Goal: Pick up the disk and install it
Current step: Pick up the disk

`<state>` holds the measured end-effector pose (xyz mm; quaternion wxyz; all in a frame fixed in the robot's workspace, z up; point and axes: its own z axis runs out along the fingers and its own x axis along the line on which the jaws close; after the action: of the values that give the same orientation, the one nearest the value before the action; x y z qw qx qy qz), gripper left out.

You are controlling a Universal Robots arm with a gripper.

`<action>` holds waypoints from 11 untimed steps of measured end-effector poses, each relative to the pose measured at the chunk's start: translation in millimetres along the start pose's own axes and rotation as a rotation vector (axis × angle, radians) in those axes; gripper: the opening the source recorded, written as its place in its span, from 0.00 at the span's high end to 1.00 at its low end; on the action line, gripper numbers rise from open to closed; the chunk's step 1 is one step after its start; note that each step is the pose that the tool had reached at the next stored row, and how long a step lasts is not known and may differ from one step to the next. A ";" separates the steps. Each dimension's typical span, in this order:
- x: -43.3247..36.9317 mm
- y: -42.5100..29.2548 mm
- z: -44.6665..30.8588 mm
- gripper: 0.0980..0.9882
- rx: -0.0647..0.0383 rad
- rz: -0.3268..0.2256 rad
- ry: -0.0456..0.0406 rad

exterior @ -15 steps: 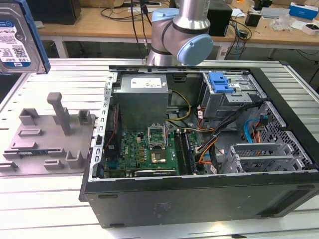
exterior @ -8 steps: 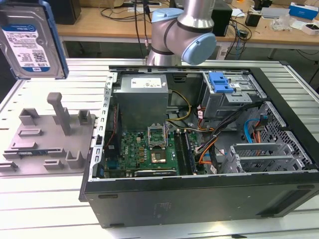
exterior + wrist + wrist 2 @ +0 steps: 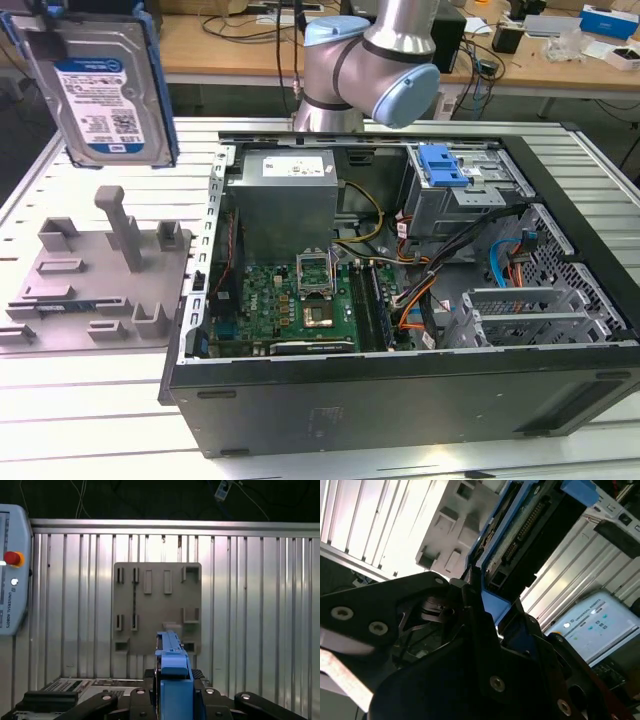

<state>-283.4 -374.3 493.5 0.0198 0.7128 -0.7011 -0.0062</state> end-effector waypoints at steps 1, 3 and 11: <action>1.3 -4.2 -0.1 0.70 0.000 0.000 0.0000; 7.9 -26.1 -0.8 0.70 -0.002 0.000 -0.0001; 38.4 -116.2 -3.6 0.70 -0.009 0.000 -0.0002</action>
<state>-166.5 -410.7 493.5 0.0229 0.7128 -0.7010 -0.0094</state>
